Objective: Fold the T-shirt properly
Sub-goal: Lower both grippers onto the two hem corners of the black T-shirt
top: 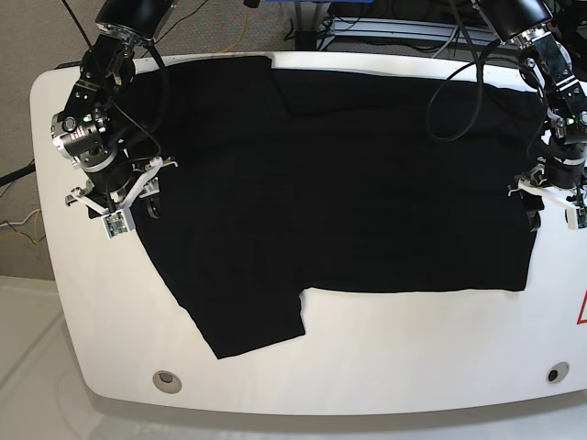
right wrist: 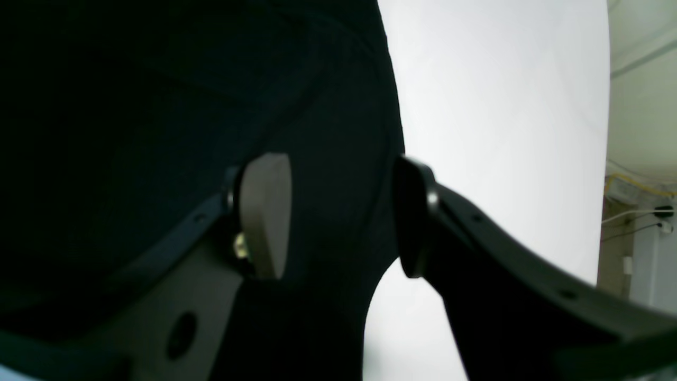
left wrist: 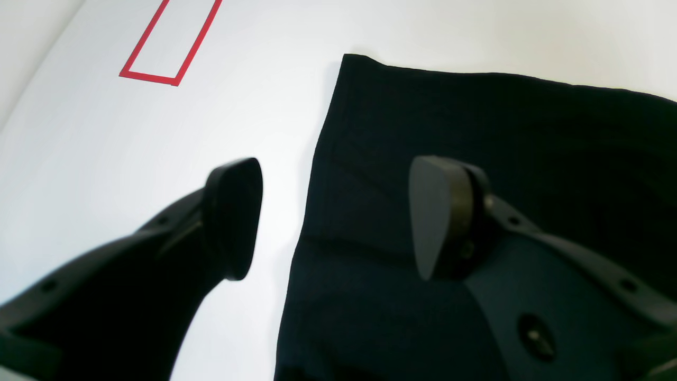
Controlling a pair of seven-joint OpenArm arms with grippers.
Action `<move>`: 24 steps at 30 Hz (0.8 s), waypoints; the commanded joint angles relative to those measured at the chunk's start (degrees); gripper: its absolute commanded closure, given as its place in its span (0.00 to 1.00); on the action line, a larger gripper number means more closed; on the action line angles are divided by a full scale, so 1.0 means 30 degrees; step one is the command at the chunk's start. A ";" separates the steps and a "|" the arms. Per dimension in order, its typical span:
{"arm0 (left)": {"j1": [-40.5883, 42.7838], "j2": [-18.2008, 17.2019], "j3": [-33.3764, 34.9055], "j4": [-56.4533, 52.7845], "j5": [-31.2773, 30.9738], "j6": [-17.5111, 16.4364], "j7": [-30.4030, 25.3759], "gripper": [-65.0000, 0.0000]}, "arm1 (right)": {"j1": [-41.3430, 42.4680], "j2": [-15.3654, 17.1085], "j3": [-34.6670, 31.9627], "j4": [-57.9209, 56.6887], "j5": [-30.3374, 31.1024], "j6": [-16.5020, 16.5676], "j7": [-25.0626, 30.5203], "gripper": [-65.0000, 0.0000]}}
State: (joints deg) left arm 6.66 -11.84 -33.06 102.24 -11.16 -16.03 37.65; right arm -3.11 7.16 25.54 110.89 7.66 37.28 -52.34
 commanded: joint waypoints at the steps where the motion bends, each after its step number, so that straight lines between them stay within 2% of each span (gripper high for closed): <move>1: -0.1637 -0.0820 0.0200 0.0011 -0.0251 0.0006 -0.0431 0.36 | 0.5068 0.0160 -0.0278 -0.6442 0.0097 -0.0238 0.1257 0.52; 11: -0.2967 -0.1189 0.0786 -0.0837 -0.0158 -0.0080 -0.0227 0.36 | 0.8216 0.0562 -0.0388 -1.2907 0.0019 -0.0185 0.2630 0.52; 13: -0.3352 -0.1221 0.0922 -0.1026 -0.0103 -0.0100 -0.0168 0.37 | 0.9440 0.1004 -0.0269 -1.5258 -0.0050 -0.0133 0.3096 0.53; 21: -0.4680 -0.1470 0.1103 -0.2671 -0.0079 -0.0266 -0.0321 0.36 | 1.1051 0.1973 -0.0297 -1.9787 -0.0116 -0.0108 0.5267 0.53; 24: -0.5336 -0.1534 0.0855 -0.3797 -0.0218 -0.0257 -0.0493 0.36 | 1.1576 0.2564 -0.0278 -2.1687 0.0079 0.0079 0.6728 0.52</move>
State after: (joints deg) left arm -7.33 -15.11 -29.95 91.66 -11.62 -17.28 37.56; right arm 29.54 13.96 24.73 46.74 6.37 36.69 -34.35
